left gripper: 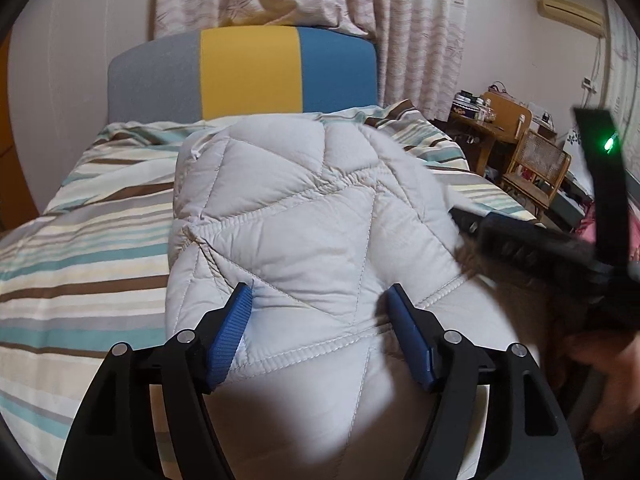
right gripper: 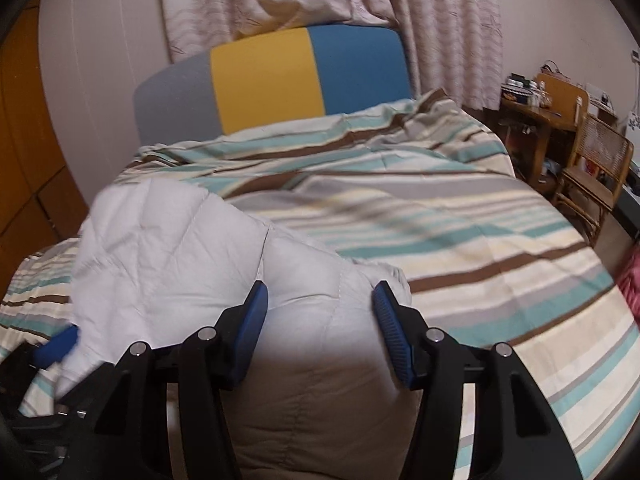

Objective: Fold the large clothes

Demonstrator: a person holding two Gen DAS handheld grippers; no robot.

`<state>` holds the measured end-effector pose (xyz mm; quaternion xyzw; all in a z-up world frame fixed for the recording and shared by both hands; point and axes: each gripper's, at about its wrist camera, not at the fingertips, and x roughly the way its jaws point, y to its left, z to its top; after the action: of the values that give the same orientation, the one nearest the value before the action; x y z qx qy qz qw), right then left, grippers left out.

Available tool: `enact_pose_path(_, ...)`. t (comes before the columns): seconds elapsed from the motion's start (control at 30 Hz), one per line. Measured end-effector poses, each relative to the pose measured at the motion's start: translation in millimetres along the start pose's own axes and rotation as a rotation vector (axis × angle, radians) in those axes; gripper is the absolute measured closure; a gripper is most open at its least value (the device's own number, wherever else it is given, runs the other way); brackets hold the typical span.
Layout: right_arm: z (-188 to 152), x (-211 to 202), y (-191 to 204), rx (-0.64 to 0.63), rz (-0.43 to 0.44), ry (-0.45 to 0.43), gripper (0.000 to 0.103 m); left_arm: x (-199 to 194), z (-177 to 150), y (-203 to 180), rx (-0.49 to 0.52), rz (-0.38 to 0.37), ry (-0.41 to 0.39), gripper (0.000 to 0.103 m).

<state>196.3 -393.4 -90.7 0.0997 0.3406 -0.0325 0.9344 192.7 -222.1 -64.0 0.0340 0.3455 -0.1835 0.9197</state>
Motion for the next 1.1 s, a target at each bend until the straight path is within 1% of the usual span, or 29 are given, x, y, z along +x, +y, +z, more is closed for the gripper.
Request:
enact_pose_path(0.1,-20,8,-9,0.016,-0.035,-0.016,0.049,2,-4,-8,0.028,0.003,-0.012,0.031)
enact_pose_path(0.17,-28,10,-13,0.044,-0.042,-0.032,0.049,1,-5,-12,0.044,0.007,-0.014,0.029)
enact_pose_path(0.2,-30,11,-15,0.055,-0.050,-0.034,0.049,-2,-3,-12,0.040,-0.002,-0.016,0.029)
enact_pose_path(0.27,-30,12,-18,0.065,-0.053,-0.030,0.049,-6,3,-9,-0.002,-0.026,-0.017,0.029)
enact_pose_path(0.3,-30,12,-18,0.070,-0.051,-0.026,0.048,-8,9,-5,-0.043,-0.032,-0.015,0.029)
enact_pose_path(0.33,-30,13,-19,0.075,-0.049,-0.021,0.048,-8,15,-1,-0.080,-0.029,-0.013,0.028)
enact_pose_path(0.37,-30,13,-20,0.078,-0.047,-0.018,0.048,-6,23,3,-0.118,-0.019,-0.007,0.025)
enact_pose_path(0.4,-31,12,-20,0.079,-0.047,-0.018,0.048,-3,30,6,-0.143,-0.001,-0.002,0.024)
enact_pose_path(0.47,-31,11,-19,0.076,-0.051,-0.019,0.048,7,47,10,-0.184,0.079,0.009,0.024)
enact_pose_path(0.53,-31,11,-18,0.074,-0.053,-0.019,0.048,21,60,12,-0.200,0.146,0.034,0.024)
enact_pose_path(0.6,-31,11,-18,0.075,-0.051,-0.018,0.048,36,67,13,-0.204,0.193,0.062,0.024)
enact_pose_path(0.63,-31,11,-19,0.077,-0.050,-0.015,0.049,48,69,12,-0.186,0.222,0.085,0.020)
enact_pose_path(0.67,-31,11,-19,0.080,-0.050,-0.013,0.049,58,68,10,-0.168,0.246,0.103,0.014)
enact_pose_path(0.77,-31,12,-22,0.095,-0.050,-0.006,0.049,80,57,11,-0.128,0.263,0.127,0.010)
enact_pose_path(0.8,-31,13,-22,0.101,-0.049,-0.005,0.049,88,53,11,-0.113,0.261,0.124,0.009)
enact_pose_path(0.9,-32,15,-24,0.115,-0.049,-0.003,0.049,100,43,17,-0.114,0.245,0.113,0.008)
enact_pose_path(1.1,-32,15,-20,0.101,-0.054,-0.002,0.048,101,32,18,-0.118,0.246,0.064,0.007)
